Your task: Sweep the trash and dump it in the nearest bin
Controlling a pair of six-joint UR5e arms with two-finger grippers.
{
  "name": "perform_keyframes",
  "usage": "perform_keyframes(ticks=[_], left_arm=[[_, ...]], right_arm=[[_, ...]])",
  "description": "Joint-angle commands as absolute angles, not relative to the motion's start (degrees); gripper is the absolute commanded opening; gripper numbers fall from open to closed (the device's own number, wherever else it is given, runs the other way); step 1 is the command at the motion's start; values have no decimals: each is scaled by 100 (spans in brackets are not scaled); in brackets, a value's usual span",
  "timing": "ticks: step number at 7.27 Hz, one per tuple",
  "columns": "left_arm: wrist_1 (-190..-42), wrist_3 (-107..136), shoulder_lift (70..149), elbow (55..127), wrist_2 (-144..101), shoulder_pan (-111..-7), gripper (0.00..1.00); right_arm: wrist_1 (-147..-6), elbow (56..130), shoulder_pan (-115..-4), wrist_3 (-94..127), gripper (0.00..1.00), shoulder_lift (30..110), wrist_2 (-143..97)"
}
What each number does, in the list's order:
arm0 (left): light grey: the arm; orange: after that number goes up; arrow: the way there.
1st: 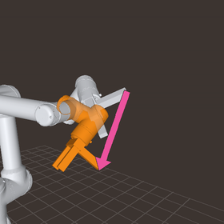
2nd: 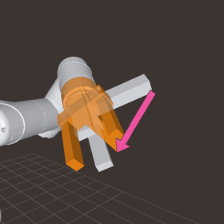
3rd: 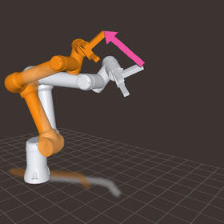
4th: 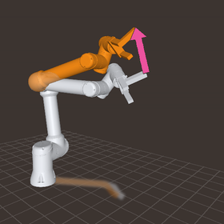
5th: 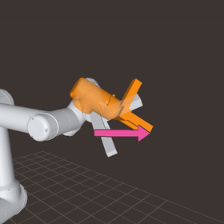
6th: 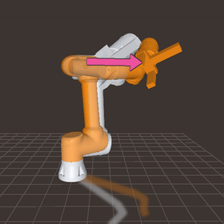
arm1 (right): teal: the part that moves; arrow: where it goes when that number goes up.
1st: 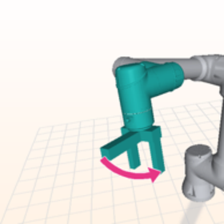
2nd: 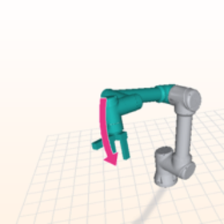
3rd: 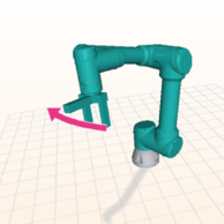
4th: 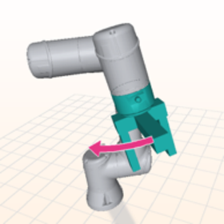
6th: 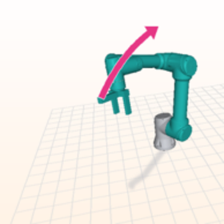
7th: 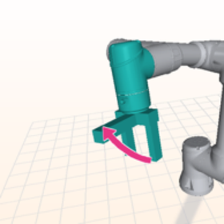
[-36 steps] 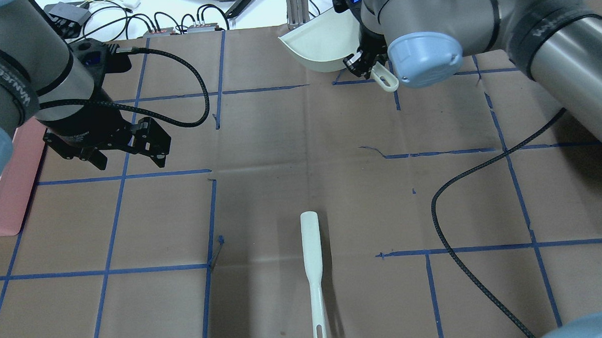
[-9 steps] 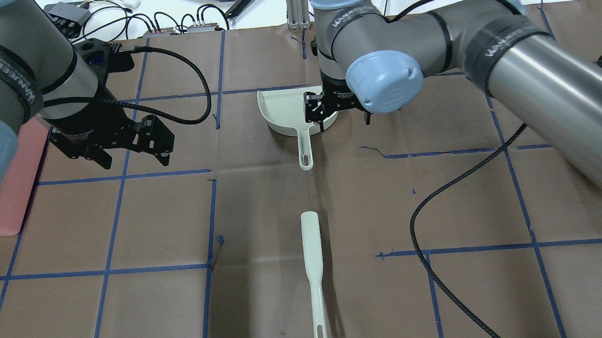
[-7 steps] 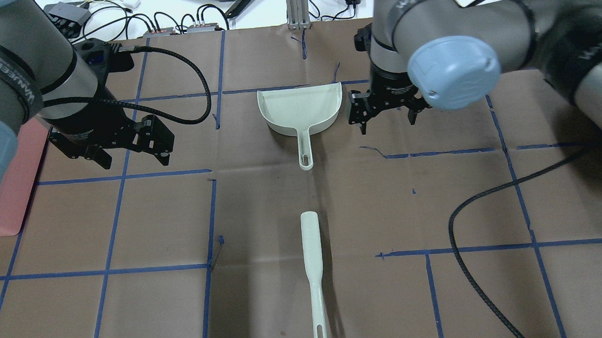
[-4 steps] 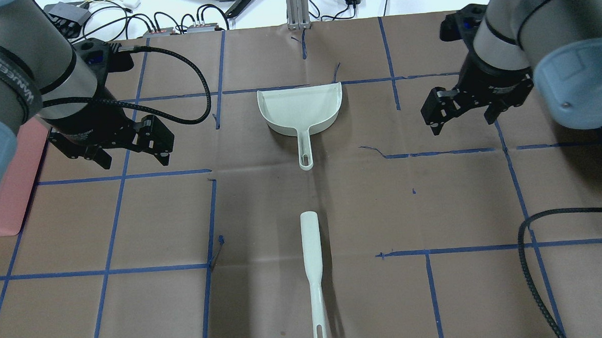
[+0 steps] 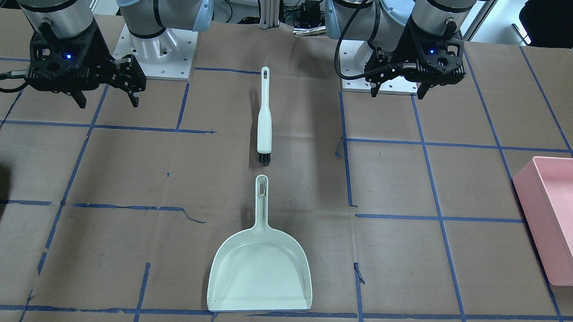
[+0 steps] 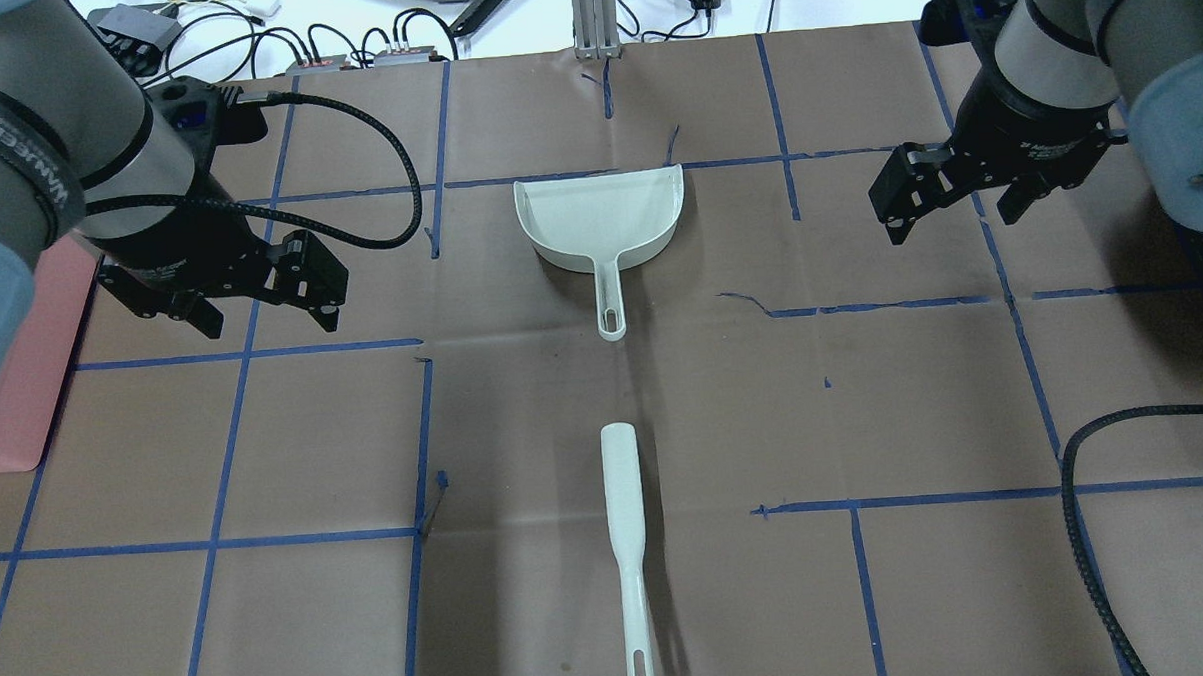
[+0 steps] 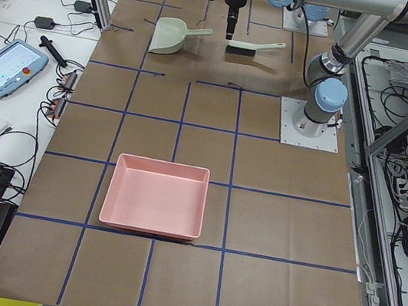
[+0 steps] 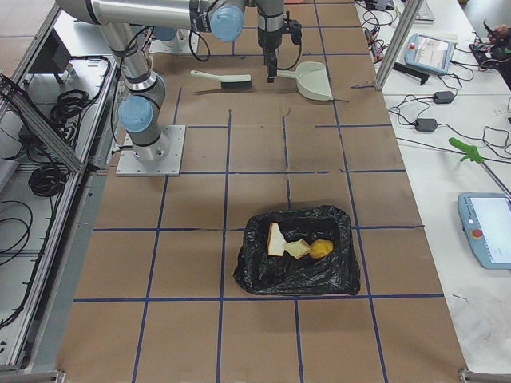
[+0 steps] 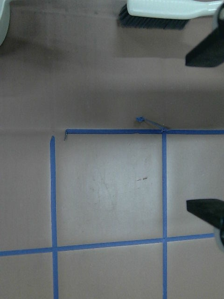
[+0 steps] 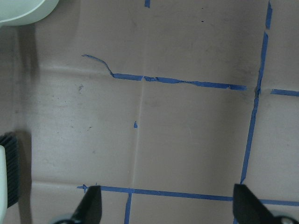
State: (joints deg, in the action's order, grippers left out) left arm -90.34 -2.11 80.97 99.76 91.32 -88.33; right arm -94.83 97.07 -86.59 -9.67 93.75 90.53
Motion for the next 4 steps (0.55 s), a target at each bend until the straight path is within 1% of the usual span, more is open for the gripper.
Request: perform_keyframes(ticks=[1,4], left_arm=[[-9035,-211,8104,9976,9132,-8833,99],[-9026,-211,8104,9967,9132,-8833,99]], right_arm=[[-9475,9424,-8998,-747,100,9046,9149],[-9448,9422,-8974,-870,100,8991,9158]])
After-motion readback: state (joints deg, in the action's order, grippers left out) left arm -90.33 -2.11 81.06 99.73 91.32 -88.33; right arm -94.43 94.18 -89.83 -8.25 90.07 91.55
